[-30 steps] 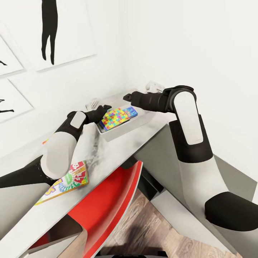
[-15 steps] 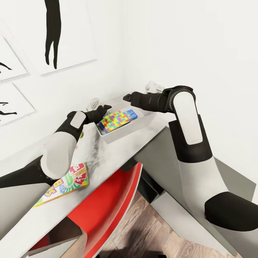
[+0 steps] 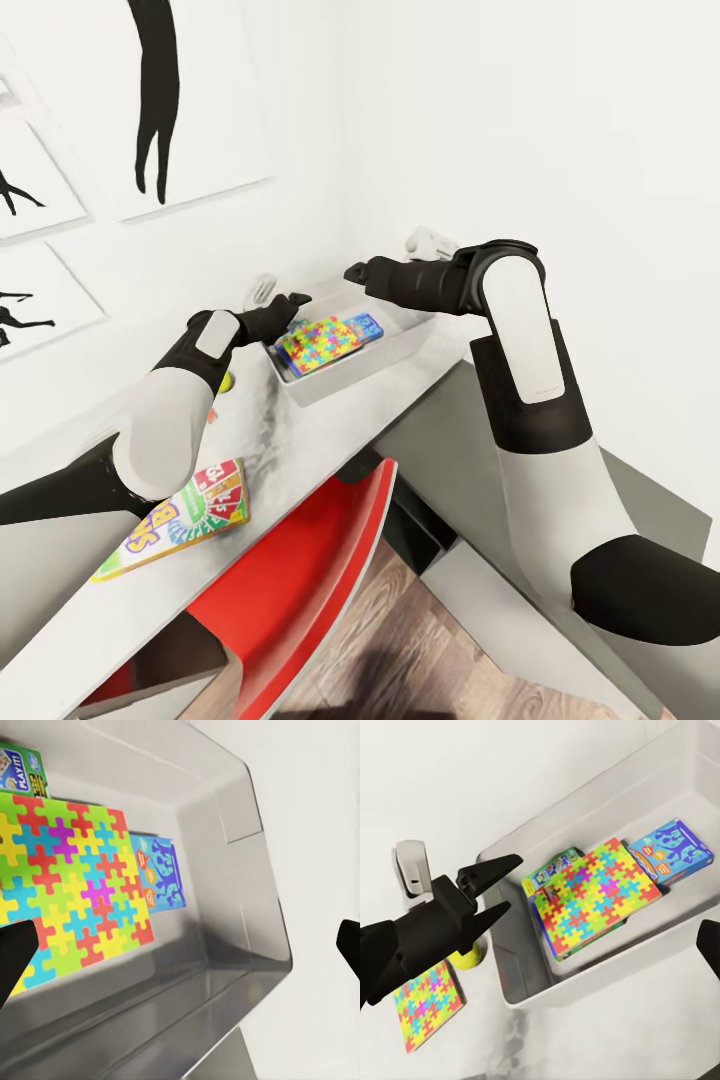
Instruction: Put all the toys in the child's room - the three board games (two on the bed and one on the table), the two jigsaw puzzles on the table, and the tennis ball on the table - inside the toy box on the table in the child's room.
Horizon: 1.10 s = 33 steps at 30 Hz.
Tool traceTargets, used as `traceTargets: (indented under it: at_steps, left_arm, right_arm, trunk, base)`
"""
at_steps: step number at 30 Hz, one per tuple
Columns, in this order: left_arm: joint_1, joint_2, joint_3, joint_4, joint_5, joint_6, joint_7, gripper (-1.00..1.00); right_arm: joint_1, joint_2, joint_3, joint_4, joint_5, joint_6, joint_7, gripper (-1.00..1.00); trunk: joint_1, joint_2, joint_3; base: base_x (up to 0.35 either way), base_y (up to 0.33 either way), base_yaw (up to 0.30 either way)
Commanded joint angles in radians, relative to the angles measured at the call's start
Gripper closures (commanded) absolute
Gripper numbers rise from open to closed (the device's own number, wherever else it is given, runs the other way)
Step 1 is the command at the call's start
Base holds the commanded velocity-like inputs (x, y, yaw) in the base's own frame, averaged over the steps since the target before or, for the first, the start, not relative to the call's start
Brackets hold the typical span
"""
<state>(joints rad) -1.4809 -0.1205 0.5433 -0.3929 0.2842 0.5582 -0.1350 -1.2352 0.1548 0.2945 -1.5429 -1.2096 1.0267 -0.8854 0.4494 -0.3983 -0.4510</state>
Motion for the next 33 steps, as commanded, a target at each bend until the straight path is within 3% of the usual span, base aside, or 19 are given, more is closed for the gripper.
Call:
traceTargets:
  at_steps: [1,14,22,28,33]
  left_arm:
    - [-0.001,-0.001,0.007,-0.001,0.0,0.007,-0.001,-1.0]
    - [-0.001,0.009,-0.02,-0.005,-0.001,0.042,0.0,-1.0]
    - [-0.001,0.057,-0.03,-0.047,0.0,0.161,-0.002,-1.0]
    - [-0.001,0.097,-0.032,-0.057,0.001,0.23,-0.004,-1.0]
    - [-0.001,0.128,-0.031,-0.059,0.001,0.302,-0.006,-1.0]
  right_arm:
    - [-0.001,0.0,0.0,-0.001,-0.008,0.003,-0.01,-1.0]
    - [-0.001,-0.002,0.0,0.001,-0.006,0.003,-0.012,-1.0]
    - [-0.001,-0.005,-0.003,0.023,0.002,0.004,-0.012,-1.0]
    - [-0.001,-0.005,-0.002,0.031,0.044,0.004,-0.012,-1.0]
    - [-0.001,-0.005,-0.002,0.033,0.056,0.005,-0.012,-1.0]
  trunk:
    - [0.001,-0.002,0.0]
    - [0.001,-0.002,0.022]
    - [0.001,-0.002,0.035]
    - [0.001,-0.002,0.045]
    - [0.001,-0.002,0.053]
  base:
    - [0.0,0.0,0.0]
    - [0.0,0.0,0.0]
    - [0.0,0.0,0.0]
    - [0.0,0.0,0.0]
    - [0.0,0.0,0.0]
